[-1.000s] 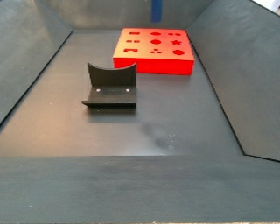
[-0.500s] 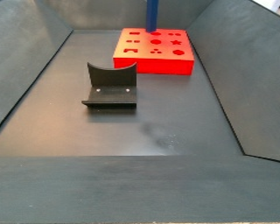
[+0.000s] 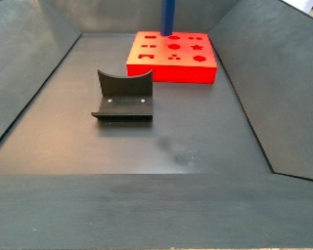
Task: Pick up the rectangle object. Move up. Place the rectangle object on the fixture. Regrasp the rectangle object. Move to above the board. Insert the rectangle object.
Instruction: Insert the rectangle object.
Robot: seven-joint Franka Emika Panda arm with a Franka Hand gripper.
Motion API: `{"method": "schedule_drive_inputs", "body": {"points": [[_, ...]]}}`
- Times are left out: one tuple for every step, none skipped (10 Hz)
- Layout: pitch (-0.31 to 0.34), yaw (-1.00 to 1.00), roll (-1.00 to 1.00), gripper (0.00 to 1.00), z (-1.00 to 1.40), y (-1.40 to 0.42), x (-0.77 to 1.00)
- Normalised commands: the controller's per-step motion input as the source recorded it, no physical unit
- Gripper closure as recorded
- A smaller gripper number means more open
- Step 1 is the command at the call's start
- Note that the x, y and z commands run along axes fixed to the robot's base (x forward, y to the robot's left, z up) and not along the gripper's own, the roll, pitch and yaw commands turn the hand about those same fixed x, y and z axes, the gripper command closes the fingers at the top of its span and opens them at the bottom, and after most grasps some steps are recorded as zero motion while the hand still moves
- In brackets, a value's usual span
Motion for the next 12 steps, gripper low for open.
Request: {"method": "schedule_drive_inputs", "body": {"points": [[-0.087,-0.94,-0.2,1.0,0.08,0.0,0.01],[-0.063,-1.0,-0.1,1.0,0.01,-0.01,0.0],[-0.017,-1.0,0.0,1.0,-0.01,-0.04,0.0],[0.0,-0.84,0.0,1.0,-0.04,-0.08,0.19],[0.149,-0.09,0.18,1.0,0.04,-0.19,0.53],[0.284,0.0,0.17,1.0,0.13,-0.13,0.46],[0.413,-0.23,0.2,1.0,0.09,-0.03,0.22],[0.5,-0.47,0.15,1.0,0.14,0.0,-0.04],[0.5,-0.48,0.15,1.0,0.14,0.0,-0.12],[0.5,-0.53,0.16,1.0,0.11,0.0,-0.13],[0.293,-0.64,0.13,1.0,0.18,0.0,0.0],[0.0,-0.16,0.0,1.0,0.0,0.0,0.32]]}}
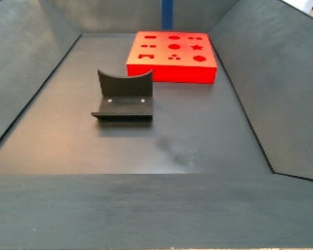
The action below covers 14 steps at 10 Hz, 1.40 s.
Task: Pick up the rectangle object. Move up. Place the rectangle object on the fixture. Regrasp the rectangle object. Move to above the board. Insert the rectangle object.
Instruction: Insert the rectangle object.
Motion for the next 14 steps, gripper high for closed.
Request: {"method": "schedule_drive_inputs", "body": {"points": [[-0.314,-0.25,-0.29,1.0,-0.32,0.0,0.21],[-0.294,-0.39,-0.38,1.0,-0.24,0.0,0.43],[-0.244,-0.37,-0.29,1.0,-0.42,-0.07,0.51],[-0.077,-0.24,-0.07,1.0,-0.15,-0.12,0.53],[0.076,0.0,0.06,1.0,0.0,-0.12,0.22],[0.161,0.0,0.12,1.0,0.07,-0.17,0.22],[0.329,0.0,0.28,1.0,0.19,-0.31,0.41],[0.244,0.0,0.22,1.0,0.11,-0.23,0.3],[0.07,0.0,0.05,1.0,0.01,-0.03,0.06],[0.0,0.0,0.01,1.0,-0.1,-0.04,0.0],[0.0,-0.01,0.06,1.0,-0.33,-0.19,0.21],[0.06,-0.11,0.08,1.0,-0.18,-0.12,0.24],[0.0,0.0,0.01,1.0,0.0,-0.08,0.17],[0.004,0.0,0.04,1.0,0.0,-0.11,0.09]]}}
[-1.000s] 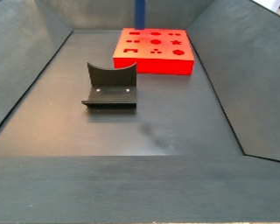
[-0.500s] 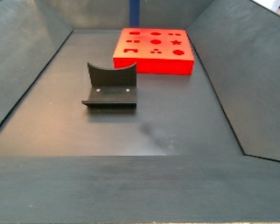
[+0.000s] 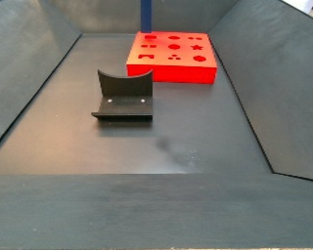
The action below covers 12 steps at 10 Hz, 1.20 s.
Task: Pick up the rectangle object. Move up. Place the rectangle object on the fixture. Regrasp the rectangle object. Move to above the board. Insert the rectangle object.
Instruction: Insert the rectangle object.
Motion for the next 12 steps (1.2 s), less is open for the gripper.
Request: {"method": "schedule_drive_inputs", "body": {"points": [[0.007,0.0,0.06,1.0,0.0,-0.12,0.0],[0.0,0.0,0.06,1.0,-0.08,-0.1,0.0],[0.0,-0.02,0.08,1.0,-0.21,-0.07,-0.15],[0.0,-0.03,0.06,1.0,-0.17,-0.05,-0.12],[0.0,-0.01,0.01,1.0,-0.09,0.0,-0.06],[0.0,0.0,0.0,1.0,-0.09,0.0,-0.05],[0.0,0.0,0.0,1.0,-0.07,0.0,0.0],[0.02,0.0,0.0,1.0,0.0,0.0,0.03],[0.07,0.0,0.0,1.0,0.0,0.0,0.17],[0.091,0.0,0.0,1.0,0.0,0.0,0.24],[0.101,0.0,0.0,1.0,0.0,0.0,0.28],[0.113,-0.02,0.02,1.0,0.0,0.0,0.33]]}}
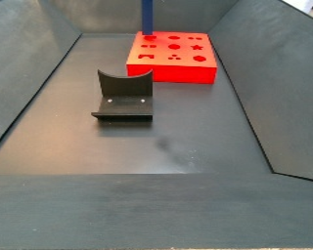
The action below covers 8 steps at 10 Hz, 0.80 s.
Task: Pick up the rectangle object. Move up. Place the rectangle object on the fixture. Regrasp the rectangle object. Move to above the board. Insert the rectangle object.
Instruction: Insert the rectangle object.
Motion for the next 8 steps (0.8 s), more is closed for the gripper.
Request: {"method": "schedule_drive_inputs", "body": {"points": [[0.137,-0.01,0.05,1.0,-0.05,0.0,0.32],[0.226,-0.01,0.13,1.0,-0.06,0.0,0.17],[0.264,0.0,0.15,1.0,-0.03,0.0,0.12],[0.18,0.0,0.08,1.0,0.0,0.0,0.17],[0.23,0.0,0.12,1.0,0.0,-0.01,0.09],[0.3,-0.01,0.16,1.0,0.12,-0.03,0.04],[0.313,-0.02,0.15,1.0,0.17,-0.03,0.14],[0.18,0.0,0.08,1.0,0.12,0.0,0.12]]}}
